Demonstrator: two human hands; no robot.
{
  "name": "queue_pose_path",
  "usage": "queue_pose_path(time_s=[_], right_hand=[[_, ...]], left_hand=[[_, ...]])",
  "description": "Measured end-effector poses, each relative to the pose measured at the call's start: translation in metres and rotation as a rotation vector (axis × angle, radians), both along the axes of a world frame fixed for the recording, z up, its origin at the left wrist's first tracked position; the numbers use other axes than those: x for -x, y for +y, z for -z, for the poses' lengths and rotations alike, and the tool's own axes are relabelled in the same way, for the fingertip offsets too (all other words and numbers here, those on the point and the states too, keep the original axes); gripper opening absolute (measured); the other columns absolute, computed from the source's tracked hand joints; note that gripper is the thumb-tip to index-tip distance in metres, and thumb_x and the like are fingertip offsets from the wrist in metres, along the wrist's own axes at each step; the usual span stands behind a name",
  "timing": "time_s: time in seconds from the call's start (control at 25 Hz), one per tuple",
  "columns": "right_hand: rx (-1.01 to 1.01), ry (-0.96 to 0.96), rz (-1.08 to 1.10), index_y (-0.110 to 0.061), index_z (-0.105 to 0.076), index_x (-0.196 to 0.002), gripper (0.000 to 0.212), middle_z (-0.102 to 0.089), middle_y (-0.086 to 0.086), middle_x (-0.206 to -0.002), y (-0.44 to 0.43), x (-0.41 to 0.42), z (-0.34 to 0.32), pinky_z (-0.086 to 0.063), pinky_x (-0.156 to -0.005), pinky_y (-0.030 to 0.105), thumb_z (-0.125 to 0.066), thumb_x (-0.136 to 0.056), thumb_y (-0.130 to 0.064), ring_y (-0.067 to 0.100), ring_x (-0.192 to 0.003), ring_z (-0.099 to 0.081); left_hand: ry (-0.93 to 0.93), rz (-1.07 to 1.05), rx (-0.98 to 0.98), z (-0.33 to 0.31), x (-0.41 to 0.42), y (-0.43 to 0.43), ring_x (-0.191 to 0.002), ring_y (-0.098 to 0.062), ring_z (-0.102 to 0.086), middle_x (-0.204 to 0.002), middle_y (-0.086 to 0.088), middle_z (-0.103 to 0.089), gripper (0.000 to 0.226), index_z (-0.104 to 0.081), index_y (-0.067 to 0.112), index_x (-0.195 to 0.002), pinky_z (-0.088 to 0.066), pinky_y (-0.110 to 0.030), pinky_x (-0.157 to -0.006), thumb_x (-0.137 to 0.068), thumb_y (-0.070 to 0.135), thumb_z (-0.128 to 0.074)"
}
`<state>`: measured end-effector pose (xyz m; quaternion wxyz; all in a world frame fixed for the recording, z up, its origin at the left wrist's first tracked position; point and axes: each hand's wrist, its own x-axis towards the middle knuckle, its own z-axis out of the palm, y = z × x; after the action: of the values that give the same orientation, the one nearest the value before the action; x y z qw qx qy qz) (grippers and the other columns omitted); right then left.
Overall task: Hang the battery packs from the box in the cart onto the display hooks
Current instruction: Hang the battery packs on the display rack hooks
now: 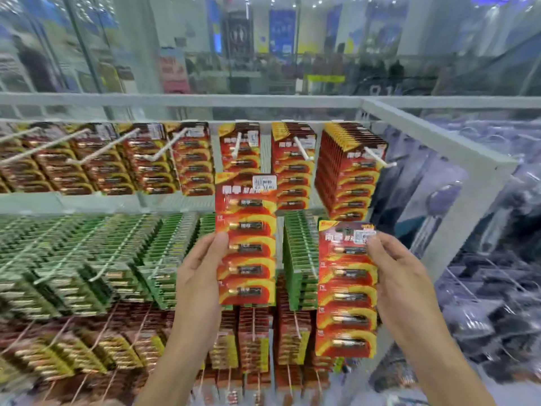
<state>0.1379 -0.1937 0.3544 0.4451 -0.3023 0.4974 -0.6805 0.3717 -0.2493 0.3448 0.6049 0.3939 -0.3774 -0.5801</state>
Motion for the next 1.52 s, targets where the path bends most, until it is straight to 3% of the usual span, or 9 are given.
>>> queue_pose_path(time_s=[0.08,0.16,0.44,0.68,0.84,0.96,1.16,1.36,1.52], right_hand=[[0.007,0.062,0.008,-0.018,-0.074,-0.109,0.021,-0.078,0.010,-0.103,0.001,-0.002,-0.005,-0.058,-0.079,0.043,-0.060,-0.099,-0.030,0.024,-0.084,-0.077],[0.003,0.116,0.014,-0.022,-0.074,-0.112,0.022,-0.079,0.005,-0.102,0.003,-0.004,-0.006,-0.058,-0.076,0.040,-0.060,-0.099,-0.034,0.022,-0.087,-0.078],[-0.050,0.120,0.013,-0.018,-0.072,-0.115,0.026,-0.079,0.008,-0.101,0.015,-0.004,-0.002,-0.057,-0.077,0.041,-0.060,-0.098,-0.033,0.025,-0.084,-0.078],[-0.060,0.087,0.008,-0.019,-0.071,-0.116,0.026,-0.079,0.008,-0.102,0.020,-0.004,-0.002,-0.057,-0.079,0.044,-0.061,-0.097,-0.033,0.026,-0.085,-0.078],[-0.065,0.074,0.015,-0.020,-0.070,-0.119,0.028,-0.079,0.008,-0.104,0.021,-0.004,-0.002,-0.058,-0.086,0.050,-0.061,-0.097,-0.035,0.029,-0.090,-0.078],[-0.045,0.062,0.012,-0.018,-0.070,-0.119,0.028,-0.079,0.009,-0.105,0.021,-0.004,-0.003,-0.059,-0.084,0.048,-0.061,-0.098,-0.034,0.029,-0.089,-0.078],[0.039,0.131,-0.015,-0.020,-0.072,-0.114,0.026,-0.078,0.009,-0.105,0.006,-0.014,-0.026,-0.059,-0.082,0.047,-0.062,-0.097,-0.036,0.026,-0.088,-0.077],[0.145,0.241,0.014,-0.024,-0.070,-0.110,0.019,-0.079,0.003,-0.100,-0.031,-0.031,-0.066,-0.060,-0.084,0.047,-0.059,-0.102,-0.037,0.025,-0.093,-0.077],[0.135,0.267,0.046,-0.021,-0.067,-0.112,0.019,-0.079,-0.002,-0.098,-0.054,-0.035,-0.074,-0.062,-0.082,0.043,-0.056,-0.105,-0.035,0.018,-0.091,-0.077]], left_hand=[[-0.020,-0.017,0.068,-0.011,-0.004,-0.009,-0.075,-0.023,-0.078,-0.094,-0.006,-0.080,0.017,-0.078,0.022,-0.094,-0.063,-0.034,-0.059,-0.097,0.030,-0.063],[-0.028,-0.027,0.104,-0.018,-0.005,-0.016,-0.074,-0.022,-0.078,-0.091,-0.004,-0.080,0.026,-0.081,0.027,-0.086,-0.064,-0.036,-0.060,-0.102,0.027,-0.060],[-0.025,-0.042,0.095,-0.022,-0.002,-0.025,-0.079,-0.024,-0.079,-0.096,-0.005,-0.081,0.019,-0.075,0.020,-0.104,-0.063,-0.037,-0.060,-0.104,0.027,-0.058],[-0.059,-0.050,0.137,-0.023,-0.001,-0.028,-0.091,-0.031,-0.078,-0.103,-0.007,-0.080,0.026,-0.080,0.032,-0.089,-0.062,-0.048,-0.077,-0.104,0.032,-0.059],[-0.056,-0.055,0.126,-0.019,-0.002,-0.029,-0.085,-0.027,-0.078,-0.098,-0.005,-0.080,0.029,-0.080,0.031,-0.088,-0.064,-0.042,-0.066,-0.105,0.029,-0.057],[-0.089,-0.048,0.125,-0.017,-0.003,-0.037,-0.085,-0.026,-0.078,-0.100,-0.006,-0.080,0.023,-0.077,0.023,-0.102,-0.065,-0.040,-0.066,-0.106,0.030,-0.056],[-0.183,-0.043,0.091,-0.018,0.010,-0.089,-0.079,-0.021,-0.079,-0.095,-0.004,-0.081,0.025,-0.071,0.016,-0.111,-0.062,-0.034,-0.060,-0.109,0.031,-0.051],[-0.329,-0.107,0.099,-0.015,0.018,-0.152,-0.084,-0.020,-0.079,-0.096,-0.001,-0.080,0.028,-0.072,0.018,-0.108,-0.065,-0.039,-0.071,-0.110,0.034,-0.049],[-0.330,-0.124,0.092,-0.014,0.021,-0.172,-0.079,-0.019,-0.079,-0.093,0.000,-0.080,0.028,-0.073,0.023,-0.101,-0.065,-0.042,-0.072,-0.110,0.033,-0.049]])
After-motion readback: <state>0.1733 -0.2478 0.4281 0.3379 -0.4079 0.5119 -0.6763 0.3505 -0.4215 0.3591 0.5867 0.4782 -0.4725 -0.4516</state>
